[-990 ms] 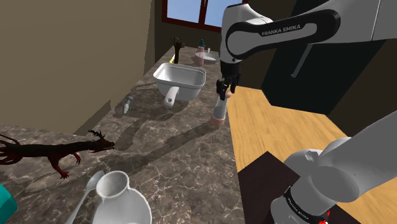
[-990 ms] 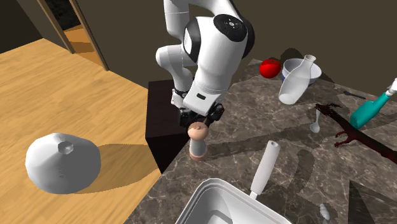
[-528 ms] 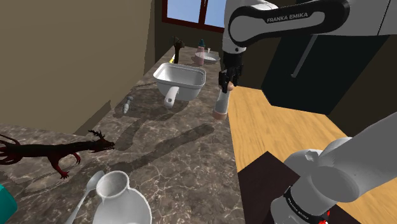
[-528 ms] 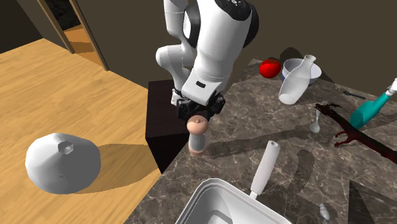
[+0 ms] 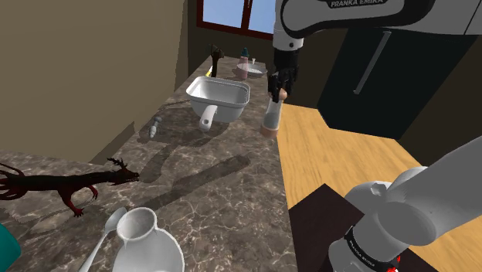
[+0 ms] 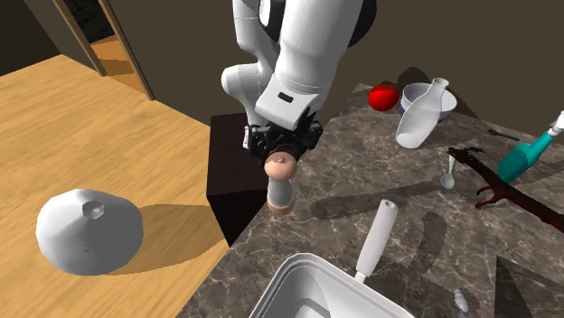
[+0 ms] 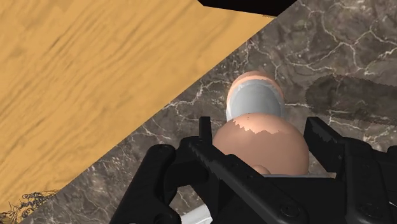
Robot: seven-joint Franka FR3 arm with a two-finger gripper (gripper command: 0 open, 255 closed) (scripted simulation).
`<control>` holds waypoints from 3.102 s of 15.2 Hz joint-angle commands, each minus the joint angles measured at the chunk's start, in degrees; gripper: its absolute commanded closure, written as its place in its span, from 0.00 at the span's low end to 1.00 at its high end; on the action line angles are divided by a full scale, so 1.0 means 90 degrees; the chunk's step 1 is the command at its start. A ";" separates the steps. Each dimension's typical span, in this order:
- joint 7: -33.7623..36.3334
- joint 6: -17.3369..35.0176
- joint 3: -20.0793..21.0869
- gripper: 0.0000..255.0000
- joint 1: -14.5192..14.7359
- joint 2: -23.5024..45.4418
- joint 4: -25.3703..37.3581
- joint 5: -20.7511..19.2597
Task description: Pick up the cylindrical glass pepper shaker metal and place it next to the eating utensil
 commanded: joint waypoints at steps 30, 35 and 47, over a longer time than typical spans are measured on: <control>-0.0379 -0.2788 0.0102 1.00 -0.0016 0.0823 0.3628 -0.0117; 0.0093 -0.2776 0.0360 1.00 0.0169 0.0734 0.3447 -0.0022; 0.2039 -0.2165 0.1429 1.00 0.0883 0.0709 0.2542 0.0396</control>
